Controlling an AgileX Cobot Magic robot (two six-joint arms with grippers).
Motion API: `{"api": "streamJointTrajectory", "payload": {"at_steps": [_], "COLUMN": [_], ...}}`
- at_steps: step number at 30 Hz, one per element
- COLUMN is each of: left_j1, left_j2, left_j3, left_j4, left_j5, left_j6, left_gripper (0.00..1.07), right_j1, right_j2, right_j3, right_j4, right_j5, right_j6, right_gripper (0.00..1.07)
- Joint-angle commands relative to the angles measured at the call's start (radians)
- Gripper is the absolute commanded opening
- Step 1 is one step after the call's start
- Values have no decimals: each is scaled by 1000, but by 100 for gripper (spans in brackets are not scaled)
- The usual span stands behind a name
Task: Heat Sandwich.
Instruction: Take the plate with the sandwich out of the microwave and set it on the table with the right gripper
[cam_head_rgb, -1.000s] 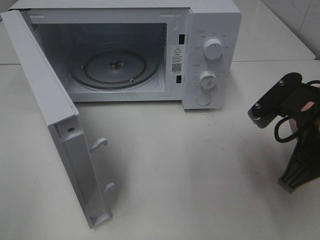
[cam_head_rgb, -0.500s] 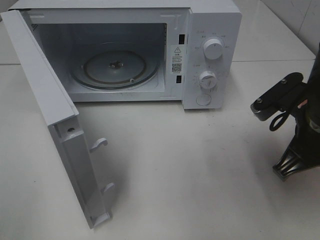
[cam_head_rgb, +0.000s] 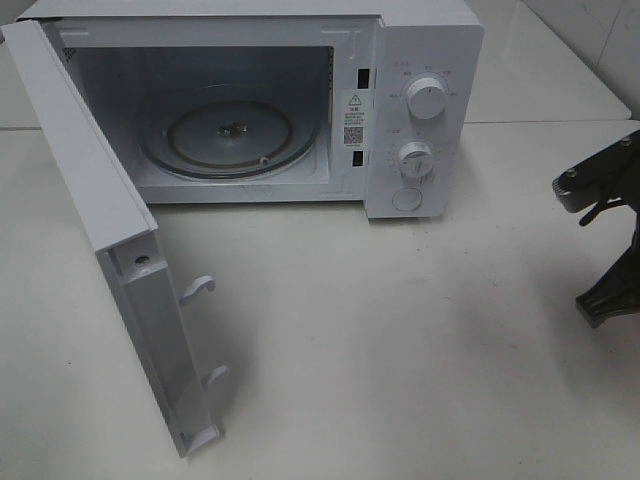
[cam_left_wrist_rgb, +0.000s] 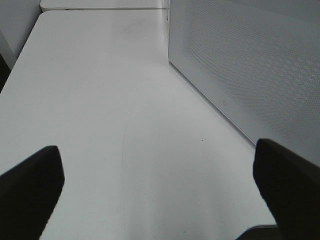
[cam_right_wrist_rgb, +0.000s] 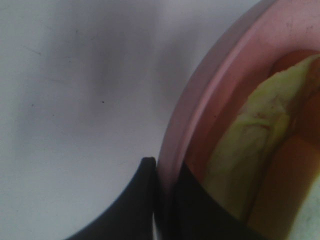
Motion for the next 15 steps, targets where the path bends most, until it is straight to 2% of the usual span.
{"api": "streamJointTrajectory", "payload": {"at_steps": [1,5,15], "left_j1": [0,0,0], "left_j2": [-14,-14,-14], "left_j3": [1,1,1], "left_j4": [-10,-10,-10], "left_j5": [-13,-13,-13], "left_j6": [3,3,3], "left_gripper": [98,98,98], "right_j1": [-25,-62,-63], "right_j2": [5,34,142], "right_j3": [-8,-8,-7], "right_j4": [-45,-46,-62], "right_j5": [3,0,-55], "right_j6": [14,15,68], "right_gripper": [0,0,0]}}
